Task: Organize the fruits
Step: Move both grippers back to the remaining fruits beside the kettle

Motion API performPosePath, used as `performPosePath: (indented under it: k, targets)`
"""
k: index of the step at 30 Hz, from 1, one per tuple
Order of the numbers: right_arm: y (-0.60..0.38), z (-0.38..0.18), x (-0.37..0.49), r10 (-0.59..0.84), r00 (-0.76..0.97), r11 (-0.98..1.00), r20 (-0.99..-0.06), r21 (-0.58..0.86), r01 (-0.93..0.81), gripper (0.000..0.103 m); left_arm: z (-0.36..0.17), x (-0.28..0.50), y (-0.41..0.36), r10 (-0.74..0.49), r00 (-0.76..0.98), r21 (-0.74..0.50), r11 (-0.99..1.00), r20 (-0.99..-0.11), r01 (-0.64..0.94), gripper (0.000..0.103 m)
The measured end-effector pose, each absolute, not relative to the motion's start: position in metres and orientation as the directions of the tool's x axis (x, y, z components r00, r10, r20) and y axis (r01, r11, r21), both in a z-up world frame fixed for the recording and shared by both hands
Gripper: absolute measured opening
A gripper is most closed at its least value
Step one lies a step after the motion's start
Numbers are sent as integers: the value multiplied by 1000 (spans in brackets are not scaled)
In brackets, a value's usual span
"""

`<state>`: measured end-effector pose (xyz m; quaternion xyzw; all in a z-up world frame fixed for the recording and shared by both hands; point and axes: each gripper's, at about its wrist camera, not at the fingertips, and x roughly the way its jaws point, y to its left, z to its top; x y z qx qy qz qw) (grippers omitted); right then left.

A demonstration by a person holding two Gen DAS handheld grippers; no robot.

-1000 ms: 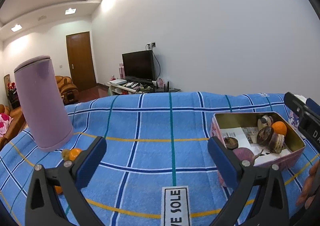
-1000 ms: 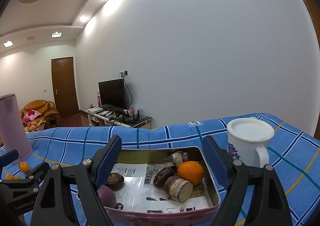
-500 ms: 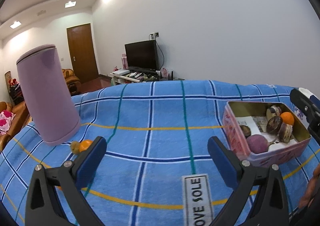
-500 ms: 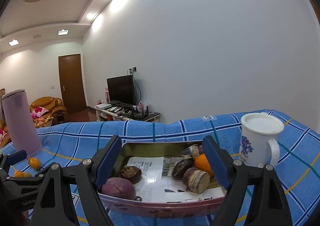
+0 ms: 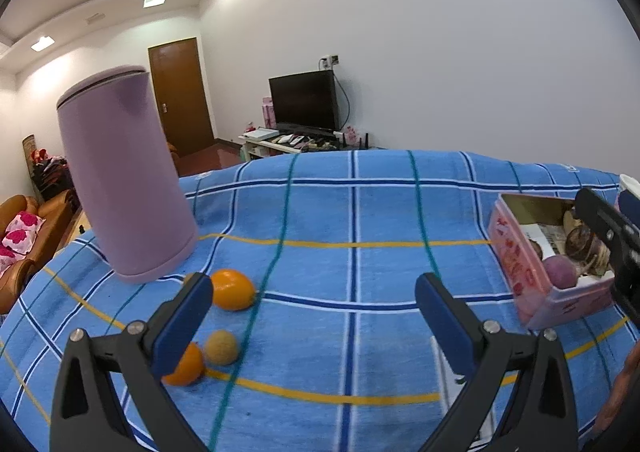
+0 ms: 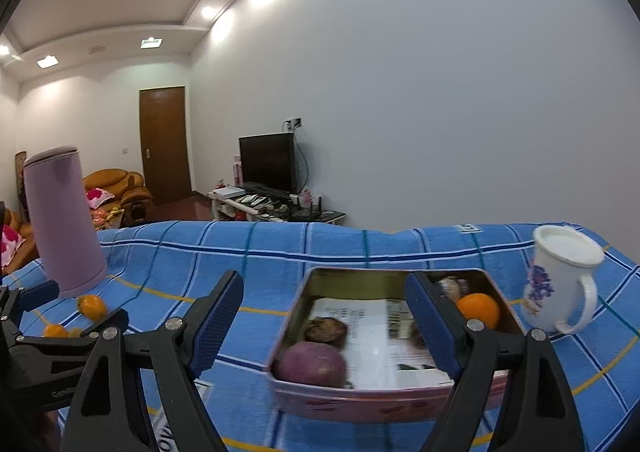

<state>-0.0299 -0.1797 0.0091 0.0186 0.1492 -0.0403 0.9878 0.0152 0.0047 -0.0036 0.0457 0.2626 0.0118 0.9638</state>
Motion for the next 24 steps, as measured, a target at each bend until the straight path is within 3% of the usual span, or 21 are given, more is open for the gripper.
performPosePath:
  k: [24]
  targets:
    - [-74,-1,8,109,909,993,-403,85,-82,84,-6,37,126,77,819,47,997,-569,-61,103]
